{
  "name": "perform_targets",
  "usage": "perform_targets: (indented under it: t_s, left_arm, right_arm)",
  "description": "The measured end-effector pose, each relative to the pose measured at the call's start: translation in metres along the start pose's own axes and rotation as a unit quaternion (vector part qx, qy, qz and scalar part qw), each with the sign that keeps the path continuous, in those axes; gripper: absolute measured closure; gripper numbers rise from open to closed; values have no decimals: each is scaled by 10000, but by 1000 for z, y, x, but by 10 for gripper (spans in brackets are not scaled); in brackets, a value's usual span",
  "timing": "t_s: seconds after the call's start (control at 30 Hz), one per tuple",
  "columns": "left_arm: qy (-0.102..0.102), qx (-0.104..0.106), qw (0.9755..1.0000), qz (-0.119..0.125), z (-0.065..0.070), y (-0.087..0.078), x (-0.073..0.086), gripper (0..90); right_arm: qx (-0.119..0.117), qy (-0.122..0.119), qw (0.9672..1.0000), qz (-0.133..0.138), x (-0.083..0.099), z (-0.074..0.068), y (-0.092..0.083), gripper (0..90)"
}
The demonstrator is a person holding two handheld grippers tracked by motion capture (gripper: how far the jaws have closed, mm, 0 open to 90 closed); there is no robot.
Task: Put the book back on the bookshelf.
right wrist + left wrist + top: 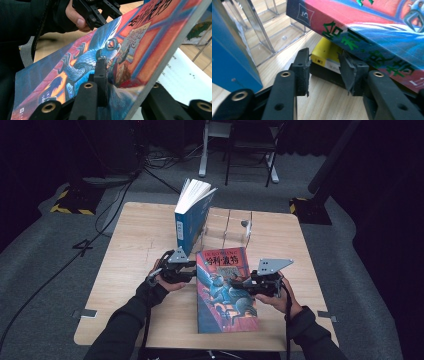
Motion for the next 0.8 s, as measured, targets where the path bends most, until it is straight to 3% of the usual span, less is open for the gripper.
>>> perform_targets:
  t_s: [0.5, 0.8]
  left_arm:
    - [5, -45, 9994, 348, -8, -15, -31, 672]
    - [21, 57, 9986, 525, -9, -21, -53, 712]
  right_arm:
    - [237, -290, 9989, 270, -15, -3, -11, 760]
    - [360, -374, 9975, 475, -19, 0, -20, 772]
Point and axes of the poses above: each handheld gripper's, and its own axes: y roughly forward along the jaws, x roughly out of its underside, z roughly to its right, the point moved 4 cm from there along y, roughly forward along the jaws, and after that the axes turned 6 degrees about -x, right-handed, at the moved point
